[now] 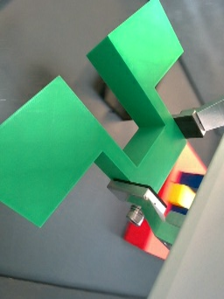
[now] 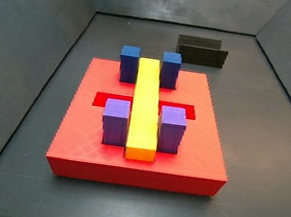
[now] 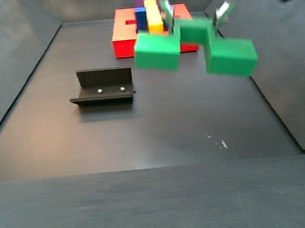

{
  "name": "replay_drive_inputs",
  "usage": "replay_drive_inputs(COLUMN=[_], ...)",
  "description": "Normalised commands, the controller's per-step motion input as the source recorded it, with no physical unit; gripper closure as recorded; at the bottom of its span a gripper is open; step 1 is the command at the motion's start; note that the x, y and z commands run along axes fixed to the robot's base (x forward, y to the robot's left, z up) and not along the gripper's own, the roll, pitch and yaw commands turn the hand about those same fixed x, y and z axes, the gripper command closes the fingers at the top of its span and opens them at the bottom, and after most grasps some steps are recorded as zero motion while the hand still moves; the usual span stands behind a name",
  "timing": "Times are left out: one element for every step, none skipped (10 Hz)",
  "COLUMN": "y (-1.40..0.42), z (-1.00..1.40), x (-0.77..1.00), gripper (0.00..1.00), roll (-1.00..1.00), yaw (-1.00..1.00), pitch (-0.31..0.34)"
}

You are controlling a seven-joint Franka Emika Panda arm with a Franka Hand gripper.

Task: Pick up the green object. Move up. Place the green object on the fixture. Regrasp the green object. Move to above the board. Insert the green object.
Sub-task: Place the green object on the fixture.

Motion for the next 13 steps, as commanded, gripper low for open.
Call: replay_drive_inputs(y=[-0.01, 0.0, 0.0, 0.0, 0.0, 0.0, 0.0, 0.0, -0.01, -0.05, -0.08, -0.07, -0.05], z=[0.49, 0.51, 0.47, 0.18, 0.17, 0.0, 0.0, 0.07, 0.0, 0.0, -0.01, 0.0, 0.0], x=[0.27, 0.29, 0.38, 0.31, 0.31, 0.57, 0.61, 0.62, 0.66, 0.67, 0.64, 0.62, 0.59], gripper=[1.0, 1.0, 1.0, 1.0, 1.0, 1.0, 1.0, 1.0, 1.0, 1.0, 1.0, 1.0, 1.0], roll=[-0.82, -0.85, -0.96, -0.71, -0.7, -0.5, -0.56, -0.68, -0.65, -0.61, -0.57, -0.54, -0.54], yaw=[-0.27, -0.3, -0.36, -0.24, -0.24, -0.07, -0.08, -0.06, 0.0, 0.0, 0.0, 0.0, 0.0], pitch=[-0.154, -0.143, -0.094, 0.0, 0.0, 0.129, 0.2, 0.226, 0.3, 0.349, 0.406, 0.403, 0.386])
